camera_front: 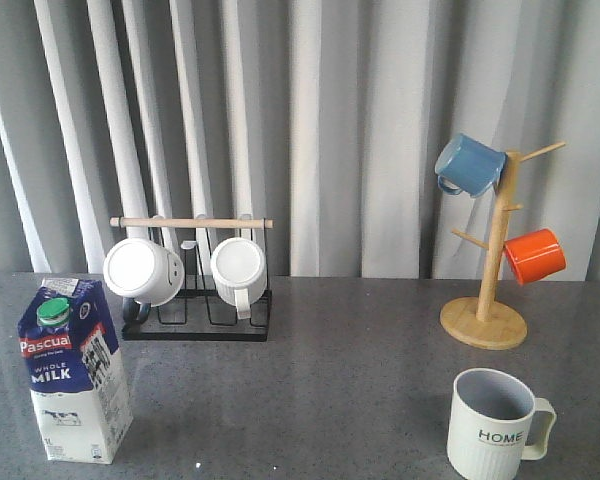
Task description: Place milk next to cup
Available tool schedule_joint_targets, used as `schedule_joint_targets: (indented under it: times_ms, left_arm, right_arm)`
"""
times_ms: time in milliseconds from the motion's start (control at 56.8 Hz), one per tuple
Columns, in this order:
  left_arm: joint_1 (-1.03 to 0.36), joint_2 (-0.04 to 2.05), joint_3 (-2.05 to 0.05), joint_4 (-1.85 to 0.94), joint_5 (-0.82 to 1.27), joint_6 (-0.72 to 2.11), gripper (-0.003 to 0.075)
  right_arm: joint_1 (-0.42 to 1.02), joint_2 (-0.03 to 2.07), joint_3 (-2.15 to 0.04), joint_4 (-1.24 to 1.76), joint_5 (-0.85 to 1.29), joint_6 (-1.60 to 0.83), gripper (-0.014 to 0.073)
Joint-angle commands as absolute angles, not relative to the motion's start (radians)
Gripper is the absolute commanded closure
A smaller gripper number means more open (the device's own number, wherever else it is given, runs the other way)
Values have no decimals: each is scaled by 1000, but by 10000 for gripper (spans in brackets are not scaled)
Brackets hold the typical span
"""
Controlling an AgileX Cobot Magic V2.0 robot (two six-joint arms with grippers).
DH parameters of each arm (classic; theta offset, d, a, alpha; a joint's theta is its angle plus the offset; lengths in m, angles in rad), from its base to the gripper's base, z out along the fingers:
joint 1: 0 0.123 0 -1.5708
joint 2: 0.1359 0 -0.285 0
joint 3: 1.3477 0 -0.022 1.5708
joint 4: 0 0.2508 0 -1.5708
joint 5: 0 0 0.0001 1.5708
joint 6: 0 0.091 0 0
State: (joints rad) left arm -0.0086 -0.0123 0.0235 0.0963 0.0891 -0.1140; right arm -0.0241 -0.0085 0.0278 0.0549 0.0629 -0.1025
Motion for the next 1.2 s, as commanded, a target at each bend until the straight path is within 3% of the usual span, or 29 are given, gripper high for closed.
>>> schedule_joint_targets:
  times_ms: [0, 933, 1003, 1127, 1179]
  left_arm:
    - [-13, -24, 3, 89, 21, -119, 727]
    - [-13, -24, 2, 89, 0, -119, 727]
    - [-13, -24, -15, 87, -102, -128, 727]
    - [-11, -5, -135, 118, -308, -92, 727]
    - [-11, 31, -199, 118, -337, -23, 727]
  right_arm:
    - [-25, -25, 38, 50, -12, -106, 602]
    - [-25, -25, 38, 33, -17, -139, 602]
    - [-24, -25, 35, 56, -132, -118, 602]
    - [-24, -10, 21, 58, -537, -111, 602]
    - [-24, 26, -23, 92, -558, -109, 602]
